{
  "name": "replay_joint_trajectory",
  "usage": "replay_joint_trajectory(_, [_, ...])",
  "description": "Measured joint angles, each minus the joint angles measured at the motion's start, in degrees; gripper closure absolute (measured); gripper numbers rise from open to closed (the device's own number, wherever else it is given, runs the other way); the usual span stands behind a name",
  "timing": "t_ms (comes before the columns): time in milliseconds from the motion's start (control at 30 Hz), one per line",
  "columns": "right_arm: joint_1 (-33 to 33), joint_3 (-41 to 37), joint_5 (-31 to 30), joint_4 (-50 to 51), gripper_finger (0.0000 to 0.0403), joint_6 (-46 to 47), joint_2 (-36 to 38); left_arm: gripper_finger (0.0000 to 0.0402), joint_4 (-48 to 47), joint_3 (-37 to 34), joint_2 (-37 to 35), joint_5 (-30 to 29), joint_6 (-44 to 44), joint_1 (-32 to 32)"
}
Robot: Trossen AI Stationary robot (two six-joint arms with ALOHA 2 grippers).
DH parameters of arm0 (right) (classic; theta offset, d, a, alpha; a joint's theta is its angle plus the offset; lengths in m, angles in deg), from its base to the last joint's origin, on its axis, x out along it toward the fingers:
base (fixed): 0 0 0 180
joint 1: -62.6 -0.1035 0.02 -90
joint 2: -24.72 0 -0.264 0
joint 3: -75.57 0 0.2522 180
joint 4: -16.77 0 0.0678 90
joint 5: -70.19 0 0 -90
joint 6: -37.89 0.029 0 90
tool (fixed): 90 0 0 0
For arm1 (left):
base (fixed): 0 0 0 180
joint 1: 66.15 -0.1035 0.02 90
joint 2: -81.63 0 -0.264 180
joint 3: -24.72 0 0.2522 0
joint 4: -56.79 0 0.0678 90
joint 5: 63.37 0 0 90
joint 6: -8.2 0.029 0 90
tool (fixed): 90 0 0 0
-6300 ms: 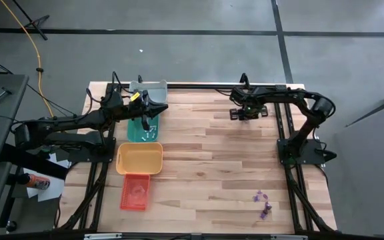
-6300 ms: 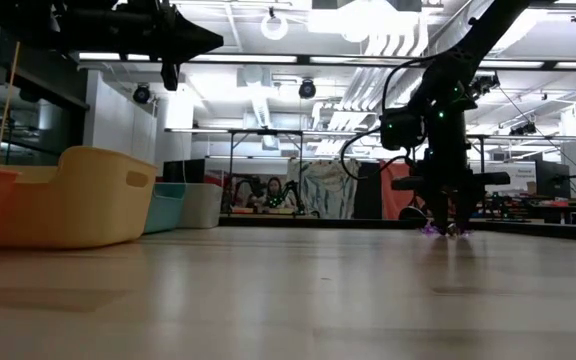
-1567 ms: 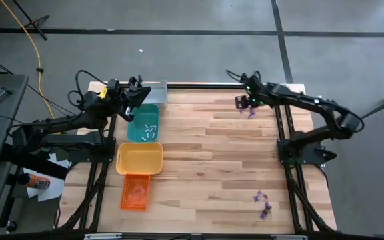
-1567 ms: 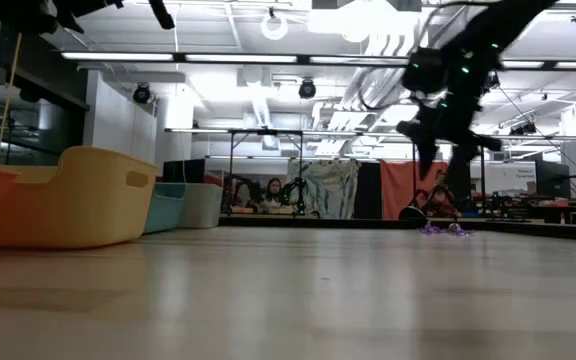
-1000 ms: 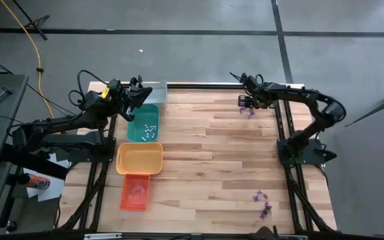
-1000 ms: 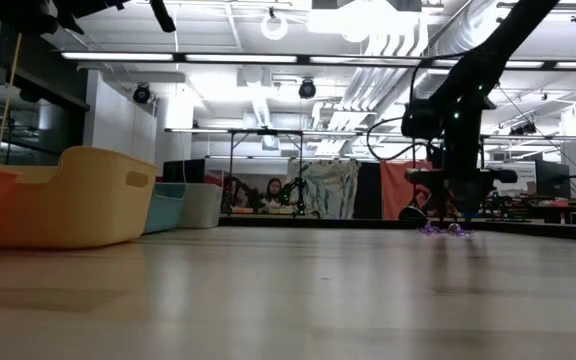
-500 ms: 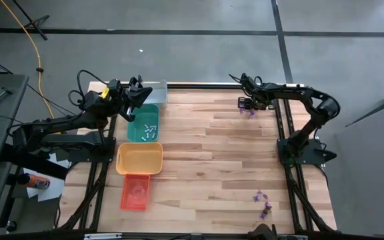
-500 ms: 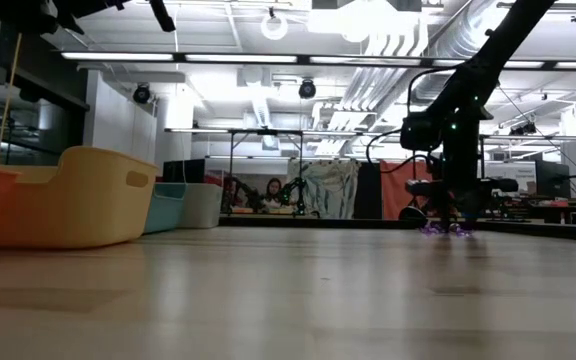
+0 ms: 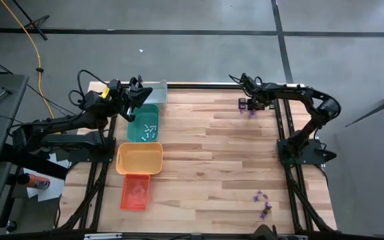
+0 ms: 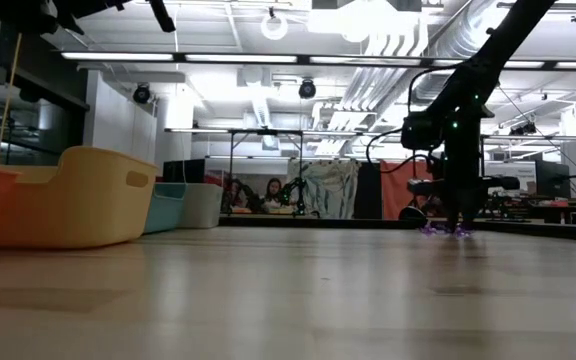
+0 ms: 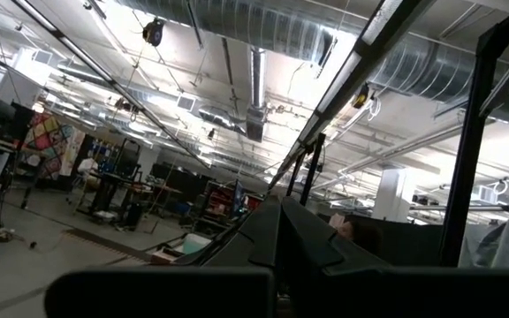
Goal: Sort Halloween decoration
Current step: Put the black skull toy in the white bin
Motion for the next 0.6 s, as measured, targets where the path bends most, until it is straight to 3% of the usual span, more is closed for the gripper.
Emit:
replay_joint_trajectory(367, [-0.04, 0.0, 0.03, 5.42, 0.0336, -4.91, 11.56, 0.0402, 0.02, 0.0, 0.0, 0.04, 0.0, 0.02])
replay_joint_trajectory(600, [-2.46, 0.0, 9.74, -3.25, 0.0336, -8.71, 20.7, 0.0401, -0.37, 0.0, -0.01, 0.04, 1.74, 0.02])
